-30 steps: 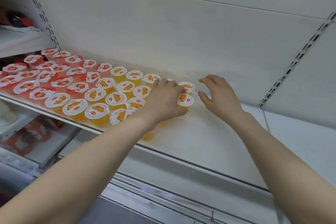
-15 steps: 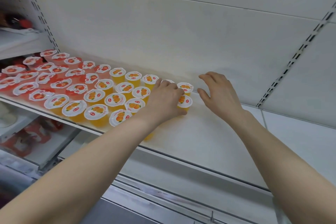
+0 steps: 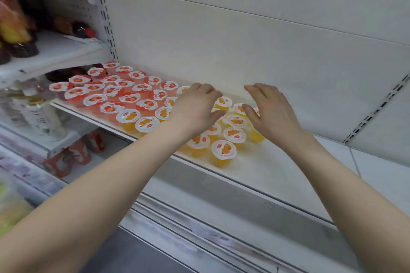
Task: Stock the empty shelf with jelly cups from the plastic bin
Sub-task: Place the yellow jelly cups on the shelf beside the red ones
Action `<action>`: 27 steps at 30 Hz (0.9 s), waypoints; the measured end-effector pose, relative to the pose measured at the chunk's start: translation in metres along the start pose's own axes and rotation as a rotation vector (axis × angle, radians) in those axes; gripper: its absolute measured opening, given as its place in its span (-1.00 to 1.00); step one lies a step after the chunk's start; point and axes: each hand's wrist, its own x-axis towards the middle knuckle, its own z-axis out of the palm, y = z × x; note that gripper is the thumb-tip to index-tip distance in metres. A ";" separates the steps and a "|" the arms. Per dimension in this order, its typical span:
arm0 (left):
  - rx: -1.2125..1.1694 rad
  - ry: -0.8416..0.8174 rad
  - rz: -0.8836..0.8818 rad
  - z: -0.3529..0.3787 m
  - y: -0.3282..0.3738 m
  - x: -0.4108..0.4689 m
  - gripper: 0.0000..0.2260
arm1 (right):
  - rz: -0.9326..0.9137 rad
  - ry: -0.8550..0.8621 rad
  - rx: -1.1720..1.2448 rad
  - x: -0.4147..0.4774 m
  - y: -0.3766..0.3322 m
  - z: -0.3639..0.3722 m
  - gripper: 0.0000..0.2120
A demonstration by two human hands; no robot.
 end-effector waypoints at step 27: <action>0.289 0.108 -0.501 -0.138 -0.363 -0.369 -0.63 | -0.625 -0.091 0.287 0.063 -0.473 0.135 -0.56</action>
